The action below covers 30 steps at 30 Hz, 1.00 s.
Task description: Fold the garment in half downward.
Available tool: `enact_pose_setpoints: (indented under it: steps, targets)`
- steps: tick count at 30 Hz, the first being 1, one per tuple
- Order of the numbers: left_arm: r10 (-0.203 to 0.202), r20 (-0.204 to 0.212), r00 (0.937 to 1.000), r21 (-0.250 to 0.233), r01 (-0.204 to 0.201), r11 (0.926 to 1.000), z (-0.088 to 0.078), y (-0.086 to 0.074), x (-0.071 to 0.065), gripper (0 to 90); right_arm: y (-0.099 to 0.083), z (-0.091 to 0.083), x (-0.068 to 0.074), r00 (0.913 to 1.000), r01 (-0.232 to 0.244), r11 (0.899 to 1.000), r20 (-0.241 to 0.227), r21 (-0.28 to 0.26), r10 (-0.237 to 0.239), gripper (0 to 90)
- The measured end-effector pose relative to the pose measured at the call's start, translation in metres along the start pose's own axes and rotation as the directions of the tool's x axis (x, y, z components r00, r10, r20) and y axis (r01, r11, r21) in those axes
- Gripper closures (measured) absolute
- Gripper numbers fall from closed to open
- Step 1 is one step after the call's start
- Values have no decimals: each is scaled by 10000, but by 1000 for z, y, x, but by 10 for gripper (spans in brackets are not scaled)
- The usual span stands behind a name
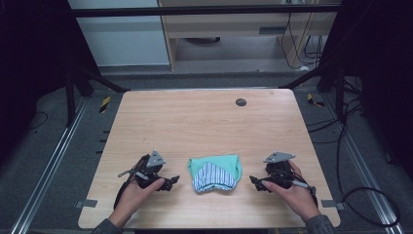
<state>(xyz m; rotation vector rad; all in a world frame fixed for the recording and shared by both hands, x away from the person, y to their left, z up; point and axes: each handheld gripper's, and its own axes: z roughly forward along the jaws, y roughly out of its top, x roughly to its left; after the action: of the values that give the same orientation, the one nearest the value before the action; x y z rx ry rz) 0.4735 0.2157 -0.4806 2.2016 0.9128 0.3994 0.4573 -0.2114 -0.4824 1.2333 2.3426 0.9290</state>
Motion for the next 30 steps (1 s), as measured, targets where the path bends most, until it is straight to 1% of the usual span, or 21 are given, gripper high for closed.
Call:
enact_pose_setpoints:
  steps: [1,2,4,6,7,10,13,15,16,17,18,20,21,22,23,25,26,28,30]
  targets:
    - [-112,-237,9997,19,112,9999,1,-2,7,99,0,2,-3,9999,-118,9999,4,36,118,76]
    - [-143,-406,9991,41,145,9999,1,-3,12,98,-1,4,-8,9995,-264,9996,148,73,263,82]
    - [-309,-616,9976,77,314,9995,1,-6,20,94,-2,7,-16,9987,-318,9992,411,254,308,82]
    - [-506,-925,9944,121,519,9986,2,-8,30,93,-1,9,-23,9972,-433,9987,623,265,416,82]
    - [-559,-1055,9928,154,578,9982,3,-9,33,93,0,11,-27,9959,-609,9980,689,189,595,80]
    - [-693,-1245,9898,260,731,9970,6,-11,41,92,4,15,-36,9904,-1074,9942,878,-31,1072,83]
    - [-904,-1384,9862,312,956,9949,10,-13,51,89,8,23,-43,9862,-1273,9917,1044,-167,1284,84]
    - [-1048,-1555,9823,161,1086,9940,11,-13,55,89,10,28,-46,9826,-1361,9904,1243,-256,1383,84]
    - [-1070,-1639,9807,103,1102,9939,11,-13,57,90,12,31,-48,9798,-1470,9887,1329,-300,1497,85]
    - [-1036,-1876,9768,49,1064,9943,13,-14,61,90,13,32,-49,9780,-1538,9877,1379,-291,1563,85]
    - [-939,-2005,9752,109,981,9951,14,-15,62,90,16,34,-50,9750,-1596,9864,1503,-388,1636,85]
    - [-1238,-1844,9750,-24,1255,9921,18,-17,67,84,20,37,-52,9728,-1577,9864,1643,-473,1634,83]
    - [-1326,-1755,9755,-72,1334,9910,19,-17,68,82,21,38,-52,9715,-1658,9848,1629,-517,1721,84]
    - [-1459,-1706,9745,-237,1440,9893,21,-17,70,76,21,40,-53,9701,-1706,9835,1647,-607,1785,88]
    - [-1486,-1701,9742,-265,1463,9889,23,-16,71,67,22,44,-54,9680,-1732,9825,1722,-690,1827,91]
    - [-1495,-1697,9741,-219,1480,9888,25,-14,72,56,21,49,-56,9631,-1761,9824,1955,-623,1850,131]
    - [-1474,-1665,9750,-212,1459,9891,26,-13,72,52,20,52,-58,9603,-1753,9824,2085,-652,1852,122]
    - [-1423,-1642,9761,-184,1412,9898,28,-12,73,33,19,54,-62,9556,-1951,9767,2070,-889,2097,117]
    - [-1412,-1625,9766,-156,1405,9900,28,-12,73,24,18,56,-63,9550,-1888,9767,2127,-1019,2068,79]
